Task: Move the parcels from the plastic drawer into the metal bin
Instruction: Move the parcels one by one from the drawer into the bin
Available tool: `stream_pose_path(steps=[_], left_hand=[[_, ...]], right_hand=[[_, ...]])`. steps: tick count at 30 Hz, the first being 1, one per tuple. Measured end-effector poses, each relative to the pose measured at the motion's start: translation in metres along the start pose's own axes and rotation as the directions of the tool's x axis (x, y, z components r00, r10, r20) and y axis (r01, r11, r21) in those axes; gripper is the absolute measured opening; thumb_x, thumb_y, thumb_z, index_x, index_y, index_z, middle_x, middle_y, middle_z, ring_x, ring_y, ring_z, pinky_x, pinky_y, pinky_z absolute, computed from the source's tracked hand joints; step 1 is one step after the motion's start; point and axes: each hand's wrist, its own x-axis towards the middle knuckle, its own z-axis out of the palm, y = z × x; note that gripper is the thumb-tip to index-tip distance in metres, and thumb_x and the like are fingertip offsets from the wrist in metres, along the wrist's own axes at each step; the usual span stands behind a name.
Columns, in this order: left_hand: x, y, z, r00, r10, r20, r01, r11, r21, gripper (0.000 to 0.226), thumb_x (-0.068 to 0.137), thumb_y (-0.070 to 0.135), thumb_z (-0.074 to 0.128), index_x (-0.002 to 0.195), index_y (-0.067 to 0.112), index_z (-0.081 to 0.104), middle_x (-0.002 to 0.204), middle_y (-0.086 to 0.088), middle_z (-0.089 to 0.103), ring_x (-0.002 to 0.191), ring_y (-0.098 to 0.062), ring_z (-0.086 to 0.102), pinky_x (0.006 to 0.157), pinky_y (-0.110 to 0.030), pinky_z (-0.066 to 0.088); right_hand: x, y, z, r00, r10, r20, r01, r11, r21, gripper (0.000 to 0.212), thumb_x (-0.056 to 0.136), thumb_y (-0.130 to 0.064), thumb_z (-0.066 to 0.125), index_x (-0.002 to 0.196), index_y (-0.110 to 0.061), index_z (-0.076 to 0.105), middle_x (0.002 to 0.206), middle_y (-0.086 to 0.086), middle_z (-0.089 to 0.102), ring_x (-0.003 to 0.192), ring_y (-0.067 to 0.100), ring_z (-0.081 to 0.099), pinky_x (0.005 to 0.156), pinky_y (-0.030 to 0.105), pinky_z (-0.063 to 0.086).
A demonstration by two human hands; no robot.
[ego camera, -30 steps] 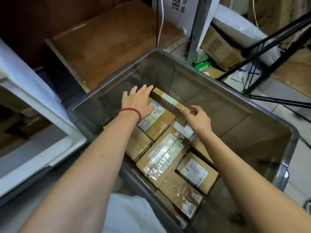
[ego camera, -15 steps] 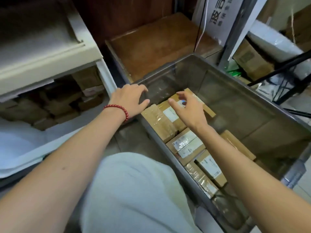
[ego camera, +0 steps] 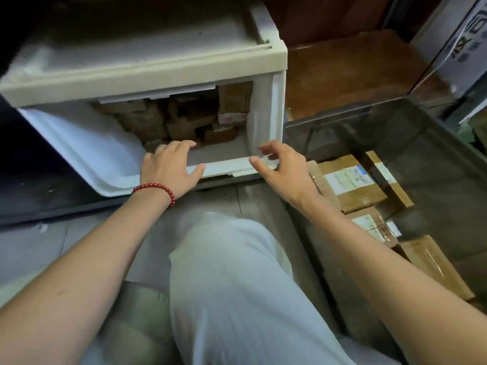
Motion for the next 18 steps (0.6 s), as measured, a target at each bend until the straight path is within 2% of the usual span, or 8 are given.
stream_pose_path(steps=[2,6,11,18], left_hand=[[-0.001,-0.013,0.007,0.998,-0.060,-0.002,0.060,0.998,-0.018,0.060,0.091,0.052,0.049,0.143,0.024,0.037,0.145,-0.004,0.044,0.129,-0.030,0.042,0.097,-0.044,0.039],[0.006,-0.038,0.025,0.991,-0.131,0.016,0.131,0.991,-0.031,0.066,0.090,0.052,0.050,0.147,0.025,0.029,0.148,-0.004,0.039,0.131,-0.030,0.039,0.098,-0.044,0.037],[0.034,-0.060,0.050,0.985,-0.174,0.001,0.173,0.983,-0.063,0.070,0.090,0.052,0.050,0.148,0.027,0.023,0.150,-0.005,0.036,0.131,-0.031,0.038,0.097,-0.045,0.038],[0.089,-0.078,0.081,0.988,-0.152,-0.010,0.152,0.988,-0.038,0.075,0.089,0.052,0.053,0.150,0.023,0.020,0.152,-0.008,0.031,0.132,-0.033,0.039,0.097,-0.046,0.042]], right_hand=[[0.009,-0.001,0.013,1.000,-0.013,0.026,0.013,1.000,-0.003,0.043,0.092,-0.042,0.060,0.127,-0.018,0.057,0.124,-0.002,0.060,0.108,0.007,0.054,0.093,0.024,0.045],[0.036,0.002,0.038,0.997,-0.039,0.071,0.043,0.998,-0.049,0.048,0.092,-0.045,0.059,0.132,-0.018,0.053,0.132,0.001,0.054,0.121,0.013,0.050,0.094,0.020,0.036],[0.080,0.007,0.071,0.990,-0.084,0.116,0.100,0.986,-0.137,0.050,0.092,-0.044,0.059,0.134,-0.018,0.050,0.135,0.004,0.050,0.124,0.017,0.048,0.094,0.019,0.032],[0.143,0.011,0.121,0.978,-0.056,0.202,0.088,0.984,-0.152,0.057,0.090,-0.043,0.061,0.138,-0.018,0.043,0.140,0.009,0.049,0.126,0.028,0.048,0.107,0.039,0.040]])
